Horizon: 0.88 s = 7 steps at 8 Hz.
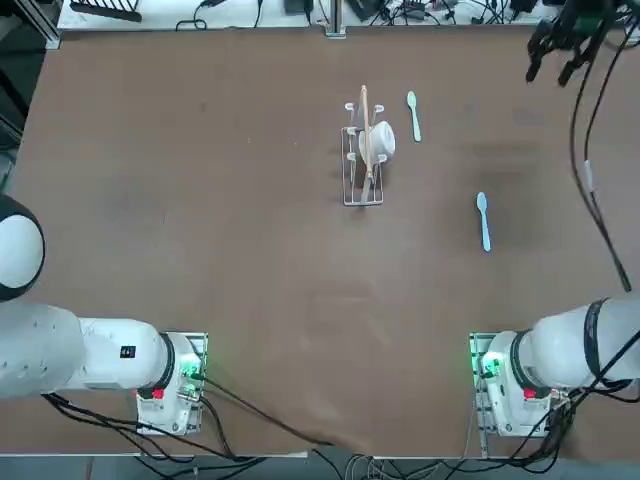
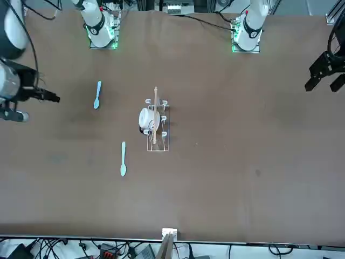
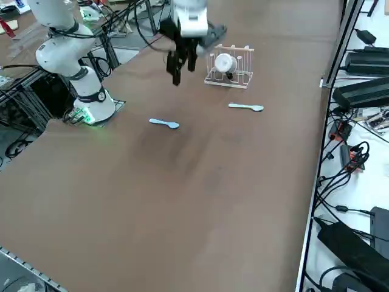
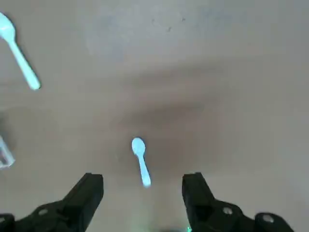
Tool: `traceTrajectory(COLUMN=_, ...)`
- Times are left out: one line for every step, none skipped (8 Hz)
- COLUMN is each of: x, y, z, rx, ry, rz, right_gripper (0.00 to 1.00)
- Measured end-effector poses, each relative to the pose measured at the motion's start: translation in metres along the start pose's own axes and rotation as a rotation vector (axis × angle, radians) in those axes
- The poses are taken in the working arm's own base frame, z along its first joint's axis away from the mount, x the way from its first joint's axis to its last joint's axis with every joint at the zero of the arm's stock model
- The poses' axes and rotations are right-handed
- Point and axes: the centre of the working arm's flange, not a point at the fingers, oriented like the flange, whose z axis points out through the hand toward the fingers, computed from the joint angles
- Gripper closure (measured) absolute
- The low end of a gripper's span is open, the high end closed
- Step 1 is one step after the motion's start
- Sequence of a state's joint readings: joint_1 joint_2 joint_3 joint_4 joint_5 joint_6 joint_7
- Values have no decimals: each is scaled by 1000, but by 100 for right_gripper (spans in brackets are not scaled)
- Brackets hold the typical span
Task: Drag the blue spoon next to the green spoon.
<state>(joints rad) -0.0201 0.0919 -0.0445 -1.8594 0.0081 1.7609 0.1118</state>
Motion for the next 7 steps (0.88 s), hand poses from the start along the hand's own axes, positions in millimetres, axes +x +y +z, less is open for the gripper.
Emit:
traceTrajectory(x=-9, y=0, z=44, rx=6, ry=44, rz=-4, right_gripper=0)
traceTrajectory(x=-25, y=-4, z=90, rx=8, ry=74, rz=-15, right_gripper=0)
traceTrajectory(x=-45, y=-11, z=129, rx=7, ry=88, rz=-35, right_gripper=0)
traceTrajectory(x=-61, y=-17, z=156, rx=6, ry=96, rz=-50, right_gripper=0)
traceTrajectory(x=-72, y=-18, z=173, rx=7, ry=109, rz=-57, right_gripper=0)
traceTrajectory(x=-80, y=-18, z=189, rx=10, ry=131, rz=-61, right_gripper=0)
traceTrajectory(x=-90, y=-19, z=208, rx=11, ry=153, rz=-67, right_gripper=0)
